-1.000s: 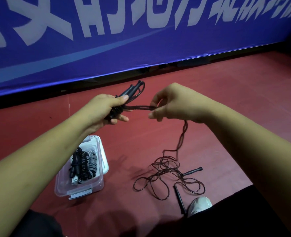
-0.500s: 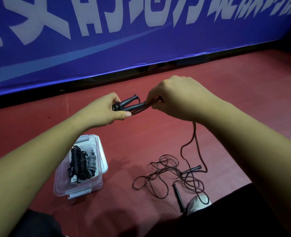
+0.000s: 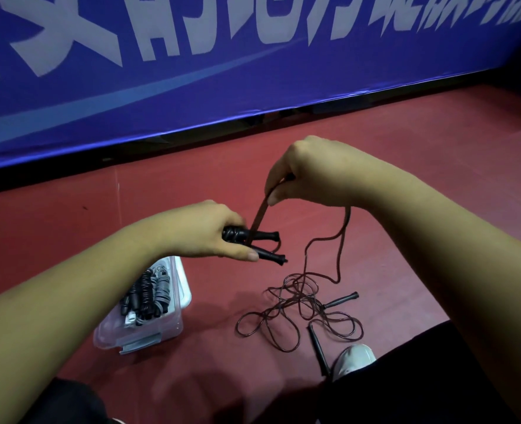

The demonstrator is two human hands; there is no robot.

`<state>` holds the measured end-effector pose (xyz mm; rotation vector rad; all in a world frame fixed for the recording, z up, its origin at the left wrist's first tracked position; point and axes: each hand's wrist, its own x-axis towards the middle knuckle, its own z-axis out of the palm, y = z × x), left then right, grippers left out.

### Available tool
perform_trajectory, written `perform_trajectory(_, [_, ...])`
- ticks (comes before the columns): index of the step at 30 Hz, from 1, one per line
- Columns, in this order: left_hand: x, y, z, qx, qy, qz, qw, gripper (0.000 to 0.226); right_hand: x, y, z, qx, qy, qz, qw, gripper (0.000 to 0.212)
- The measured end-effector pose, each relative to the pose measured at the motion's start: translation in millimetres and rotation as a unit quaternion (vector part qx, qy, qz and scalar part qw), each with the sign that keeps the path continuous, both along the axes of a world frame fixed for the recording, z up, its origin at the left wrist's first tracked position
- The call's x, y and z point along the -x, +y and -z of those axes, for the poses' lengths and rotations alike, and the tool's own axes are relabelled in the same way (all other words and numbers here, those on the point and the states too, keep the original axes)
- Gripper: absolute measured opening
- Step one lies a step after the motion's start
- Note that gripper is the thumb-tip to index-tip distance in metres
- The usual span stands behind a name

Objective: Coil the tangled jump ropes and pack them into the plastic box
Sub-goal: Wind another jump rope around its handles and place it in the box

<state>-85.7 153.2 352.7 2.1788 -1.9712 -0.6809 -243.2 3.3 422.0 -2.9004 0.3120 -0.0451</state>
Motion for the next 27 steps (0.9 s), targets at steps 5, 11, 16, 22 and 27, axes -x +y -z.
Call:
perform_trajectory(5, [4.6,5.1,-7.3,0.002,0.172,0.055,0.984,0.018,1.4,-27.8,18.4,-0.157,0.004,0.013,0.988,0.016])
perform_trajectory(11, [6.3,7.5,-15.8,0.059,0.328,0.016,0.943,0.028,10.7,-37.4,50.3,-0.352,-0.001,0.012,0.936,0.015])
perform_trajectory(16, [0.7,4.4,-18.6,0.119,0.435,-0.037,0.892,0.062,9.1,-28.2,56.0,-0.482,0.01,0.009,0.876,0.049])
perform_trajectory(22, [5.4,-0.4,-17.7,0.18,0.5,-0.091,0.842,0.031,4.5,-21.9,58.1,-0.521,0.056,0.041,0.851,0.035])
perform_trajectory(27, [-5.9,-5.7,-14.4,0.216,0.545,-0.204,0.784,0.016,2.8,-22.4,53.0,-0.456,-0.002,0.078,0.887,0.03])
